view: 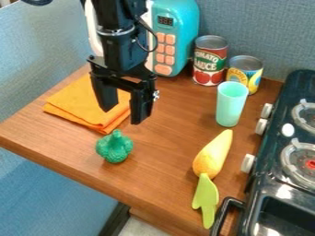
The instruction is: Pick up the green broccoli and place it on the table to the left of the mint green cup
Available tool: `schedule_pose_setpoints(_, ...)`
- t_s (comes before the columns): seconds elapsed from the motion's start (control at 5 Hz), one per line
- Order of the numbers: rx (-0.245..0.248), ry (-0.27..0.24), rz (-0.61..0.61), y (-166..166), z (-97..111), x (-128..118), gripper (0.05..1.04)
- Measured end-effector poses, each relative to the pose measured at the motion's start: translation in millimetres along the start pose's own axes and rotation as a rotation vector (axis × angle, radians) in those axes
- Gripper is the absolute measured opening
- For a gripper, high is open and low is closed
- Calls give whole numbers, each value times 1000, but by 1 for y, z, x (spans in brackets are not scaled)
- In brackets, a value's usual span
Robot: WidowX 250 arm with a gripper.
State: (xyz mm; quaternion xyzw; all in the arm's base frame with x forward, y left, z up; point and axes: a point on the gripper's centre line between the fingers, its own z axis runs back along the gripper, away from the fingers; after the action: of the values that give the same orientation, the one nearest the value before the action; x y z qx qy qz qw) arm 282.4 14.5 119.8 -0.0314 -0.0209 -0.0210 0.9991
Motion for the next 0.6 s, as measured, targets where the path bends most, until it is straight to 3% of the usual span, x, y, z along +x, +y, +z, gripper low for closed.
schedule_pose_setpoints(0.2, -4, 30, -1, 0, -8, -2, 1005)
schedule_pose_setpoints(0.4, 38, -3, -10, 5, -14, 0, 1005)
schedule_pose_setpoints(0.6, 113, -3, -40, 0, -16, 2, 1005)
